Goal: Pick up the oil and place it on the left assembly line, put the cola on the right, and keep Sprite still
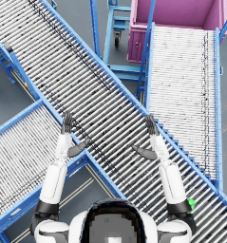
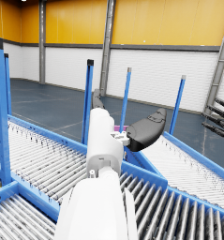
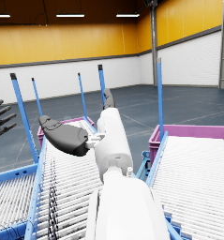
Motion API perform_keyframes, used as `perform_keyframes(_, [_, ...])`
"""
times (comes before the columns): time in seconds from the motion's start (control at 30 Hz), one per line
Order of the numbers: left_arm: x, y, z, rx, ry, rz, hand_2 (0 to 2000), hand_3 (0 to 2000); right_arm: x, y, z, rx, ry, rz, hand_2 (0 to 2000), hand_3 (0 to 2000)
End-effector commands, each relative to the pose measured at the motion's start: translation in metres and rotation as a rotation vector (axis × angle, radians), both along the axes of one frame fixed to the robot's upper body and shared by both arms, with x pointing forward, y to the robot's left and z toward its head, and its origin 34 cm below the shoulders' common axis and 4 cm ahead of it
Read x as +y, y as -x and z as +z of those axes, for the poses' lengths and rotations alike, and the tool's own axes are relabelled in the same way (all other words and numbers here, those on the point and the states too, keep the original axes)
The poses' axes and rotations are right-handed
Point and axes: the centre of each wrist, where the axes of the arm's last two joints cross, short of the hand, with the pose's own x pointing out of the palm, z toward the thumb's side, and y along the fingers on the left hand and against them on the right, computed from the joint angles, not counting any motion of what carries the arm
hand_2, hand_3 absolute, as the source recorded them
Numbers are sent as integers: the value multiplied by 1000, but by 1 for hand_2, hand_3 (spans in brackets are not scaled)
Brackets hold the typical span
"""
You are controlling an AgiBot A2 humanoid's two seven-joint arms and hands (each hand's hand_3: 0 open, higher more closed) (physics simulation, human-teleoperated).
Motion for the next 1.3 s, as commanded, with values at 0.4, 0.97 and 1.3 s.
perform_keyframes(0.4, [0,0,0,0,0,0,0,0,0,0,0,0,0,0,0,0])
perform_keyframes(0.97, [-7,-1,-8,-74,6,-83,0,0,7,-1,-8,-29,-73,-71,0,0])
perform_keyframes(1.3, [-7,-2,-8,-111,-40,-47,0,0,7,-2,-8,-66,-39,-130,0,0])
